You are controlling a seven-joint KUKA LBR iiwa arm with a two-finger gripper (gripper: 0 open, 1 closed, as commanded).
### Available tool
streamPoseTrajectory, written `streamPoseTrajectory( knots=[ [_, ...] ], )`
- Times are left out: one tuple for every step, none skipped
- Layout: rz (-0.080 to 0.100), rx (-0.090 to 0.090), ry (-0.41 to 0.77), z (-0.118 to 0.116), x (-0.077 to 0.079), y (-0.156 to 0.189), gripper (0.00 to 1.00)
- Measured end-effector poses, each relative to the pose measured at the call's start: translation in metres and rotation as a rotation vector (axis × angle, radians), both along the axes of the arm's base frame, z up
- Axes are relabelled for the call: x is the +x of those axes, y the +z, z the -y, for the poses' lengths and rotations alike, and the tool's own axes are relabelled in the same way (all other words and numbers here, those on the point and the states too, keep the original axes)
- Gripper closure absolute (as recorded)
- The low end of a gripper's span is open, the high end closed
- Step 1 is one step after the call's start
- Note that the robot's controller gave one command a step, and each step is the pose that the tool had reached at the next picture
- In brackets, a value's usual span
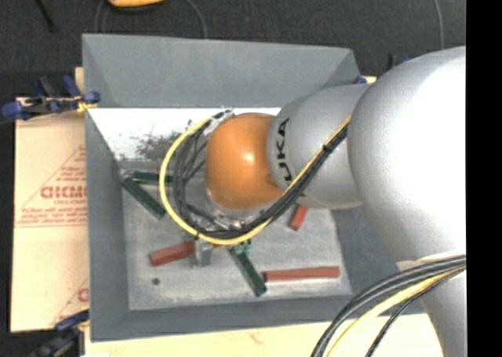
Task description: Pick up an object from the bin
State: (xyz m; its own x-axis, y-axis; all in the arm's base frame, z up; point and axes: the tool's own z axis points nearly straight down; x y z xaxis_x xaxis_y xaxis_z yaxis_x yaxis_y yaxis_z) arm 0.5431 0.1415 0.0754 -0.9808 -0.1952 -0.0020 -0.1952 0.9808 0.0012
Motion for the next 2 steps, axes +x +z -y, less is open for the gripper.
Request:
streamPoseTrajectory(
  knots=[
    [0.000,0.000,-0.001,0.000,0.000,0.000,1.00],
    [0.004,-0.001,-0.039,0.016,0.016,0.153,1.00]
  ],
)
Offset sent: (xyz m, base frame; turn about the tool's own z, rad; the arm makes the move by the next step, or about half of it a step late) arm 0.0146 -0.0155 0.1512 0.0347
